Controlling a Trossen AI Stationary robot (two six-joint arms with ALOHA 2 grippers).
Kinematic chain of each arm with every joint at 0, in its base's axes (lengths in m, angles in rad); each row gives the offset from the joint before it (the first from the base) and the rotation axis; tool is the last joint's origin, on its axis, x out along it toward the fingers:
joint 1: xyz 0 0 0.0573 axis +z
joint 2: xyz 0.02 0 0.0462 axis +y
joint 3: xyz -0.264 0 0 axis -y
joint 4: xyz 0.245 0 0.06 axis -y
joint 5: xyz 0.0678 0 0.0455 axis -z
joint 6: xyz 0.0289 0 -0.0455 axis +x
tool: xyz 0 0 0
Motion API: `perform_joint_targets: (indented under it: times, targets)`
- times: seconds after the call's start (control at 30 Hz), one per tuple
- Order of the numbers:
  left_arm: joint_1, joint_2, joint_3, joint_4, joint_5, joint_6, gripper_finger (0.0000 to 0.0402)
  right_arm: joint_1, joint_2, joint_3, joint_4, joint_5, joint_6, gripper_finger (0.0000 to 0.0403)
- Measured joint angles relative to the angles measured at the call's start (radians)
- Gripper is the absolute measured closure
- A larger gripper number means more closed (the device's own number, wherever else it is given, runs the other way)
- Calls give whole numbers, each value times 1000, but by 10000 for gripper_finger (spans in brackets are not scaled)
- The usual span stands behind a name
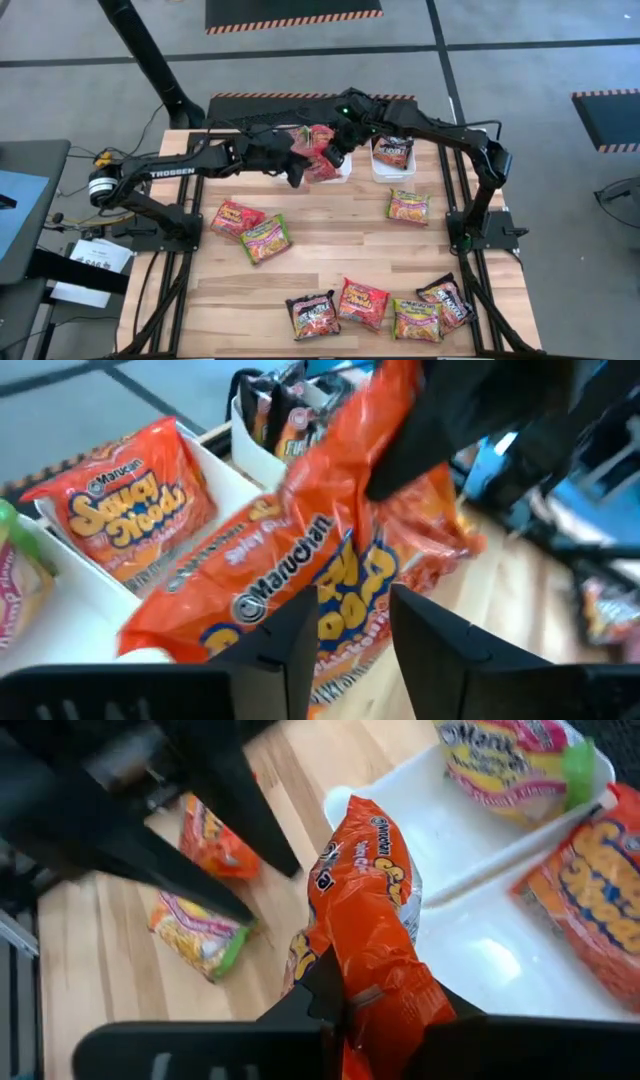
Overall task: Sort Maruchan noodles
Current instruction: Put the orange noodle pack into the middle white bin
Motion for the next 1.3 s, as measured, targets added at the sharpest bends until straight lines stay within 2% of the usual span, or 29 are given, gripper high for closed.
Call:
perform_joint_targets:
  times: [0.17, 0.43, 0.6, 0.7, 0.97, 1.3]
  targets:
    - [23, -14, 1, 53, 70, -26, 288, -43, -3, 0, -42, 0, -62, 352]
    - [23, -39, 2, 57, 63, -16, 290, -139, -3, 0, -35, 0, -207, 352]
    - [23, -39, 2, 55, 62, -14, 291, -189, -3, -21, 76, -8, -350, 352]
    - [23, -39, 2, 53, 62, -14, 291, -203, -2, -81, 185, -63, -402, 352]
    - [23, -39, 1, 50, 61, -13, 291, -224, 0, -205, 333, -84, -467, 352]
    - [23, -39, 1, 48, 28, 13, 291, -214, 0, -330, 484, -39, -499, 352]
